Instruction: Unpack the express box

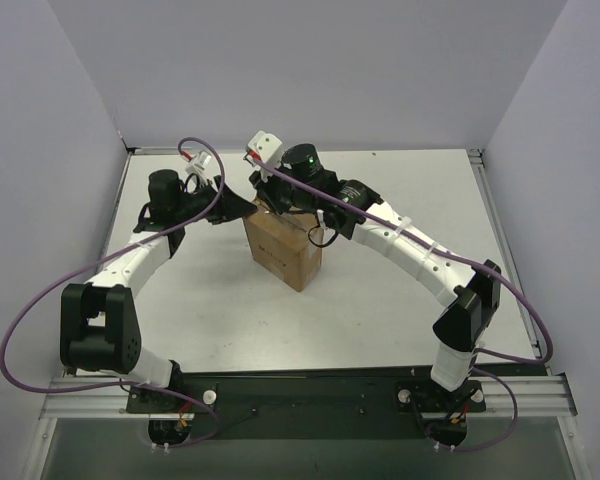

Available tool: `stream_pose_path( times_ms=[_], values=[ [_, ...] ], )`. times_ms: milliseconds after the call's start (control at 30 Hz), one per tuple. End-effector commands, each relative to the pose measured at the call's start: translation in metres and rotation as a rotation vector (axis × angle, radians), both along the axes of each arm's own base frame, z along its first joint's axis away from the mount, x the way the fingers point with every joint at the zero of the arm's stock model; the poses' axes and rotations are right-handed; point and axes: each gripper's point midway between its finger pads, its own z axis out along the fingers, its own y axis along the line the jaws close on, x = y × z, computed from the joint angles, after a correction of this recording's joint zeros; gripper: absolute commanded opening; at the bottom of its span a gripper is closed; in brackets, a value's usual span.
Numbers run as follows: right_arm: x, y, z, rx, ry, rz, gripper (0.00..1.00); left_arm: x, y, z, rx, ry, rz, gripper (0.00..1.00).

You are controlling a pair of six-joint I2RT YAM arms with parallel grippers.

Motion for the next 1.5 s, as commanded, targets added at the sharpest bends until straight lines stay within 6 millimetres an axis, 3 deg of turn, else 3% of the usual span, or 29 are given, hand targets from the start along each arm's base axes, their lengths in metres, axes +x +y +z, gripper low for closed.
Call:
stream_pose_path(
  times_ms=[0,133,300,600,633,867,1467],
  values=[
    [-0.004,-0.008,0.016,0.002,0.001,-0.036,0.0,0.001,0.005,-0.013,0.021,0.034,0.058,0.61],
    [-0.004,-0.013,0.012,-0.013,0.004,-0.058,0.0,0.001,0.004,-0.015,0.02,0.04,0.058,0.61],
    [-0.001,-0.013,0.025,0.0,-0.053,-0.054,0.0,0.001,0.002,-0.018,0.022,0.045,0.053,0.6],
    [-0.005,-0.018,0.02,-0.021,-0.053,-0.059,0.0,-0.001,0.001,-0.017,0.027,0.043,0.051,0.59],
    [-0.004,-0.019,0.029,0.005,-0.077,-0.06,0.0,-0.001,0.001,-0.017,0.027,0.042,0.051,0.59],
    [-0.004,-0.011,0.041,0.044,-0.118,-0.038,0.0,-0.001,0.001,-0.02,0.025,0.046,0.052,0.58],
    [-0.005,0.001,0.028,0.043,-0.088,-0.005,0.0,-0.002,0.001,-0.02,0.018,0.054,0.048,0.58]
  ],
)
